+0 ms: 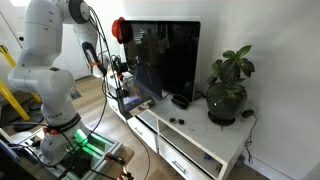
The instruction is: Remove the lid from the box and put it on the cabinet
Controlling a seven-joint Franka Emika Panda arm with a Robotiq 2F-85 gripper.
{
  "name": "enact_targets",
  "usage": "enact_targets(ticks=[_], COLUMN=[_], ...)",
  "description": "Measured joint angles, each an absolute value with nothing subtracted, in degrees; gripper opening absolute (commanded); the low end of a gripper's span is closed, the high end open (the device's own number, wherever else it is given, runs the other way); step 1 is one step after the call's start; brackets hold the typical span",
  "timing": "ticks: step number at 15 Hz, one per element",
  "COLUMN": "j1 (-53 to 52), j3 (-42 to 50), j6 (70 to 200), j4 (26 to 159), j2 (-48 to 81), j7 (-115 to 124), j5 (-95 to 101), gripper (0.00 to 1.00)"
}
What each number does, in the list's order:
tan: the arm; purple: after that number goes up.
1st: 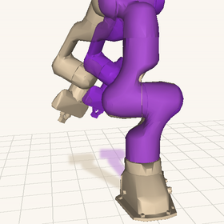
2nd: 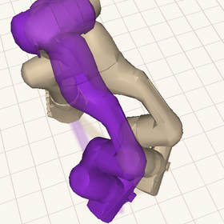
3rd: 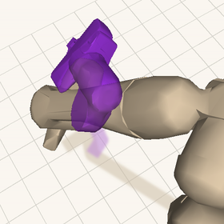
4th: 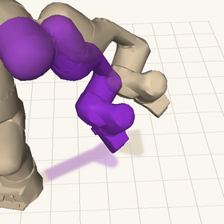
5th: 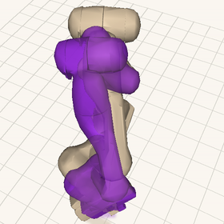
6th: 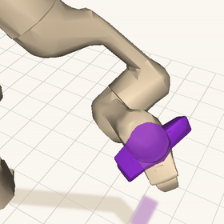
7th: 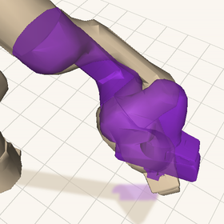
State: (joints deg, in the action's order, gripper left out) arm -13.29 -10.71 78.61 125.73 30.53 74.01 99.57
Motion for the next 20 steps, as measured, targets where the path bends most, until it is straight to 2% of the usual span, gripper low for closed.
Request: enact_targets(ticks=[20], j1=[-14.07], j3=[-15.2], j6=[79.8], j4=[129.1], j2=[29.66], j7=[71.73], j5=[100.85], gripper=[0.0])
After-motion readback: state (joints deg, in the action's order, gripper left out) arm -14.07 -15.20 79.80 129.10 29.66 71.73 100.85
